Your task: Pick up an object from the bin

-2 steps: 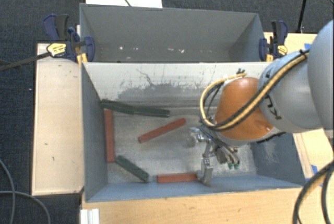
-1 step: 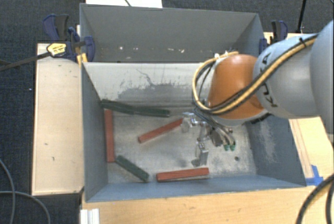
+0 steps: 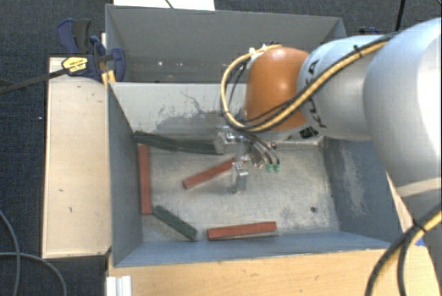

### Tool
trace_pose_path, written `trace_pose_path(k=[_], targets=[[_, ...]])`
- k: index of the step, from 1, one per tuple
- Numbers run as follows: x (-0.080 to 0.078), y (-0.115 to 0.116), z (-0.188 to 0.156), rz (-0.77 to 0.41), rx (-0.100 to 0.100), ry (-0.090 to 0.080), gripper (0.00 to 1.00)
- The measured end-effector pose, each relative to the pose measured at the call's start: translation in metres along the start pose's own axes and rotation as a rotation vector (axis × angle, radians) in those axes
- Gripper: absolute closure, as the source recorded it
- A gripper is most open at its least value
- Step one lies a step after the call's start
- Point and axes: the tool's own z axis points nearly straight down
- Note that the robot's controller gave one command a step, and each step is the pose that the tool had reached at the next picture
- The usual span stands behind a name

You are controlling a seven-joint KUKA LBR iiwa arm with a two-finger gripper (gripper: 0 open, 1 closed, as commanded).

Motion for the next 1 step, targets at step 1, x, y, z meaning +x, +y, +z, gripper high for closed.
trace_pose_path(k=[1], targets=[[0.0165,0.0040,0.0188,-0.023,0.000,0.014,1.00]])
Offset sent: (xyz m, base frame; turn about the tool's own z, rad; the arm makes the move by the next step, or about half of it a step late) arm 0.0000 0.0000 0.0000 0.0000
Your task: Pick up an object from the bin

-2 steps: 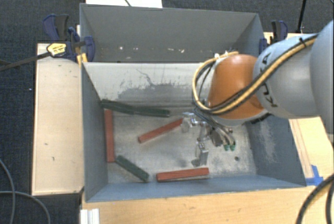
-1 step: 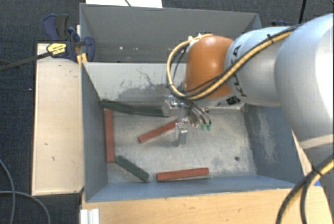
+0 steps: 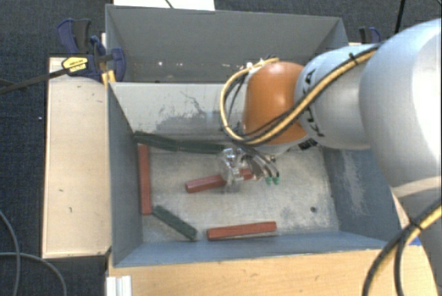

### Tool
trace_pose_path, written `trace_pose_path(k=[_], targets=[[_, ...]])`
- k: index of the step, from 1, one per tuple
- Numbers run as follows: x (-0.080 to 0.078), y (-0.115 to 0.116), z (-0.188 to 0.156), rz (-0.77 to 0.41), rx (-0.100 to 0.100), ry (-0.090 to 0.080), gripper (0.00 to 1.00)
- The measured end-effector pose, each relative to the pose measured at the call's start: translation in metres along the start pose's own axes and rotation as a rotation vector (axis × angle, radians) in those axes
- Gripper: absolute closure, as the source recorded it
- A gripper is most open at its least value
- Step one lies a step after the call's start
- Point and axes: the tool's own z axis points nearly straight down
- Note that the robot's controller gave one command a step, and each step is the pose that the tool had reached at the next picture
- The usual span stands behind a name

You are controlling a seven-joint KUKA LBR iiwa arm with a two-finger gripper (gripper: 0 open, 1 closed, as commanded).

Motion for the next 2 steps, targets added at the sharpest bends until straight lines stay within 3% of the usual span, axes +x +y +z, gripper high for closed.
trace_pose_path(k=[1,2], targets=[[0.000,0.000,0.000,-0.001,0.000,0.000,1.00],[0.004,-0.003,-0.161,-0.076,0.001,-0.004,1.00]])
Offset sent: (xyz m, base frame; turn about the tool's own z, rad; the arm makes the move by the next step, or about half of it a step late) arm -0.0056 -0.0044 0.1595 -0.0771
